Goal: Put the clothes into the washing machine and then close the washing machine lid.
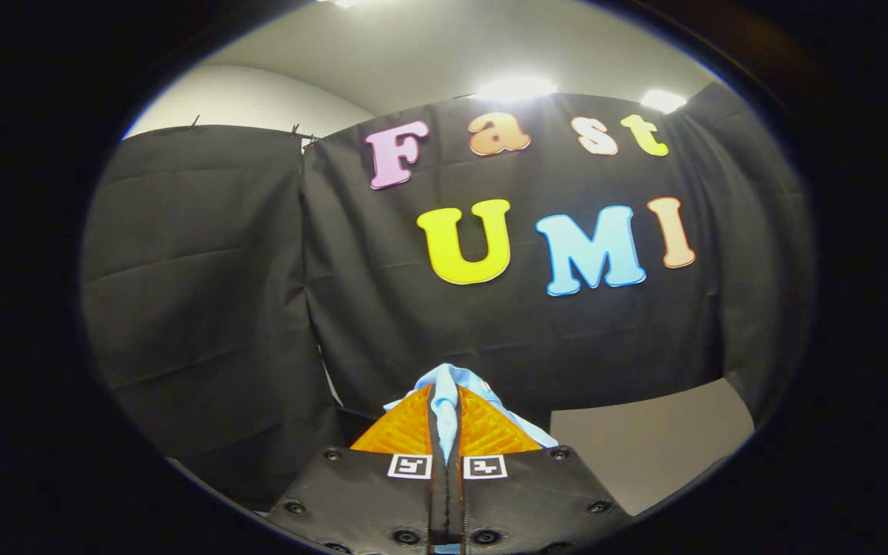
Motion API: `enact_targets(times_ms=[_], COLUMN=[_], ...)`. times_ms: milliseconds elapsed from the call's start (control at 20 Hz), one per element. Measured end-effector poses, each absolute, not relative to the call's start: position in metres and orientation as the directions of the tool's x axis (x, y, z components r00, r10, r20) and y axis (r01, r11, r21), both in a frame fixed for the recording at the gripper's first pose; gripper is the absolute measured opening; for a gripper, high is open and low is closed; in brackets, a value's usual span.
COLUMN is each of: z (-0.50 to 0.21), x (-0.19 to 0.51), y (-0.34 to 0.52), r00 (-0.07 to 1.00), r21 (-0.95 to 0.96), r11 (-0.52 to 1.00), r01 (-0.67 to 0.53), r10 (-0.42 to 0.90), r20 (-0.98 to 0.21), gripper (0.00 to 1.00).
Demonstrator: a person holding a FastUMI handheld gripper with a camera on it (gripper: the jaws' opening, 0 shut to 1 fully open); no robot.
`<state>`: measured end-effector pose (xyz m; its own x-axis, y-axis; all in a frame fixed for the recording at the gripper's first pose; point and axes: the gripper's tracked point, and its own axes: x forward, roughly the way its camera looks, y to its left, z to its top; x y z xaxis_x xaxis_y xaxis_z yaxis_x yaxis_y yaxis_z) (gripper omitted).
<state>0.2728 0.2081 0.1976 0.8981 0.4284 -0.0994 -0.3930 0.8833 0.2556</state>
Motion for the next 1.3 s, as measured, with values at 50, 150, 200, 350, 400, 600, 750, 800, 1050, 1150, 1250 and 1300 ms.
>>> enact_targets(times_ms=[50, 150, 200, 350, 400, 600, 750, 800, 1050, 1150, 1250, 1300], z=[0.196, 0.195, 0.193, 0.184, 0.179, 0.149, 0.125, 0.115, 0.062, 0.038, 0.015, 0.002], x=[0.272, 0.273, 0.272, 0.274, 0.275, 0.282, 0.287, 0.287, 0.286, 0.288, 0.289, 0.292], y=[0.224, 0.254, 0.269, 0.312, 0.324, 0.367, 0.387, 0.393, 0.420, 0.429, 0.434, 0.436], r00=[0.887, 0.863, 0.850, 0.815, 0.803, 0.759, 0.737, 0.727, 0.690, 0.673, 0.656, 0.648], r21=[0.253, 0.251, 0.253, 0.243, 0.245, 0.259, 0.270, 0.270, 0.244, 0.240, 0.241, 0.240], r11=[0.874, 0.854, 0.842, 0.815, 0.806, 0.779, 0.772, 0.770, 0.769, 0.771, 0.773, 0.775], r01=[-0.414, -0.455, -0.477, -0.527, -0.539, -0.571, -0.575, -0.579, -0.590, -0.590, -0.587, -0.585], r10=[0.450, 0.493, 0.515, 0.565, 0.580, 0.621, 0.633, 0.637, 0.638, 0.634, 0.628, 0.624], r20=[-0.102, -0.110, -0.112, -0.130, -0.140, -0.195, -0.238, -0.256, -0.342, -0.382, -0.418, -0.436], gripper=[0.01, 0.01, 0.01, 0.01, 0.01, 0.01, 0.01, 0.01, 0.01, 0.01, 0.01, 0.01])
